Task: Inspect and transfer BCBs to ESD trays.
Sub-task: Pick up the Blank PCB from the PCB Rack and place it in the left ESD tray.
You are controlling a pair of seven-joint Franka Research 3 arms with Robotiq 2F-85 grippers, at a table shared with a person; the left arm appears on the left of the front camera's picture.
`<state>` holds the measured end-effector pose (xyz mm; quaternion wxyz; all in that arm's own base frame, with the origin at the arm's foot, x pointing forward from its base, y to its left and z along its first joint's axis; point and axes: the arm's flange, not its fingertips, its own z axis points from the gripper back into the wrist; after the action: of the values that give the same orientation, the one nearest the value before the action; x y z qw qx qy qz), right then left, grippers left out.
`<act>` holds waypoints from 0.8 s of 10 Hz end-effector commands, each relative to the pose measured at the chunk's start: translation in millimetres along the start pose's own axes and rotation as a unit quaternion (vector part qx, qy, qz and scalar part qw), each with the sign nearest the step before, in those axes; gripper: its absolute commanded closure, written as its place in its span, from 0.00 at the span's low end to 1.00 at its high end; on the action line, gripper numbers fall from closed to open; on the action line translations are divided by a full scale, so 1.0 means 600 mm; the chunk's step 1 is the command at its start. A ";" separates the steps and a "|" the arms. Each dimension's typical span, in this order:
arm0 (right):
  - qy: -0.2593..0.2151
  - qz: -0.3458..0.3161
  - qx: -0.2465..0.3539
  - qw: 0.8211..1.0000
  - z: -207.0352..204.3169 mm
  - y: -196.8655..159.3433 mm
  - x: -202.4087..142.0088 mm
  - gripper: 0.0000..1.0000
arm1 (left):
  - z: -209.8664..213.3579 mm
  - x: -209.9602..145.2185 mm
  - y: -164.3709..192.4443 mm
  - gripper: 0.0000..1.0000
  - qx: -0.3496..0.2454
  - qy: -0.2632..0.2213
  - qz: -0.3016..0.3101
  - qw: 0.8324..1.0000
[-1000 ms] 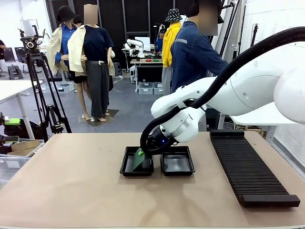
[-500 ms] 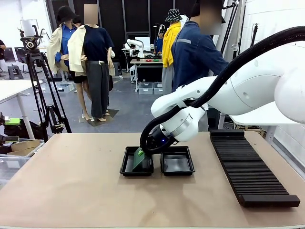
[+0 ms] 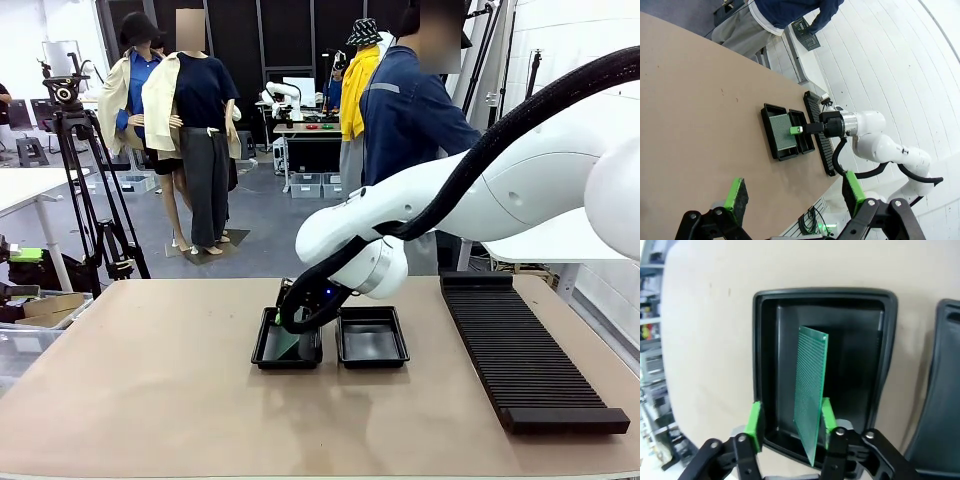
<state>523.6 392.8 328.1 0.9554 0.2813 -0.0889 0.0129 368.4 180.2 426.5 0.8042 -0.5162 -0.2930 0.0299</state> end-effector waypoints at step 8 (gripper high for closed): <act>0.019 -0.036 -0.142 0.989 0.025 0.088 0.023 0.00 | 0.002 0.000 -0.003 0.00 -0.010 -0.006 0.002 1.000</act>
<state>524.5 418.9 369.7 0.9840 0.1658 -0.0646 -0.0119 368.4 180.2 426.6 0.8042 -0.5162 -0.2930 0.0299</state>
